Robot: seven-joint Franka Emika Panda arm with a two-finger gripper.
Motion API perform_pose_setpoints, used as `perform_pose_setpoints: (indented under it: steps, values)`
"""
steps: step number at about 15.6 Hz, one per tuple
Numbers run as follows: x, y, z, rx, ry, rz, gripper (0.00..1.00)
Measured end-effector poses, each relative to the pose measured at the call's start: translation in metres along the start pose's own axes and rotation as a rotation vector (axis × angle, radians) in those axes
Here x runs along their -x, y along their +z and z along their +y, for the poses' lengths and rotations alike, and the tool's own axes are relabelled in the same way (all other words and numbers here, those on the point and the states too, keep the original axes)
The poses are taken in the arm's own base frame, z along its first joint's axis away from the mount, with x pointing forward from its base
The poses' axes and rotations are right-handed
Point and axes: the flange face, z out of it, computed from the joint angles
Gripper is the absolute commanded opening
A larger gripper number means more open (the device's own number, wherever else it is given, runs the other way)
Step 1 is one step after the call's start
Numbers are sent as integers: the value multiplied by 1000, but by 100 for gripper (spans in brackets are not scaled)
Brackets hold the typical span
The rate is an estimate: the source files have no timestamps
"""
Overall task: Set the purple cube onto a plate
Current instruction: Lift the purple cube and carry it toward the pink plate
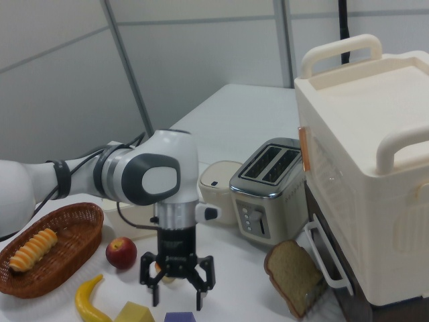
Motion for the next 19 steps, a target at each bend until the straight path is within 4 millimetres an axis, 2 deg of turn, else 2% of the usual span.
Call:
perform_pose_setpoints:
  steps: [4, 7, 8, 9, 10, 11, 12, 13, 14, 15, 17, 19]
  values:
    - [-19, 30, -30, -6, -54, -56, 100]
    - [-34, 54, -40, 14, -76, -39, 100]
    - [-37, 62, -41, 19, -75, -32, 96]
    - [-41, 70, -40, 22, -71, -28, 61]
    - [-44, 74, -38, 25, -69, -22, 40]
    - [-45, 76, -37, 27, -69, -19, 35]
    - [-46, 77, -36, 29, -67, -15, 34]
    - [-46, 76, -34, 31, -64, -11, 25]
    - [-45, 75, -33, 32, -60, -6, 6]
    - [-43, 72, -31, 34, -55, -1, 0]
    - [-38, 65, -23, 37, -36, 15, 0]
    - [-29, 54, -6, 39, 4, 43, 0]
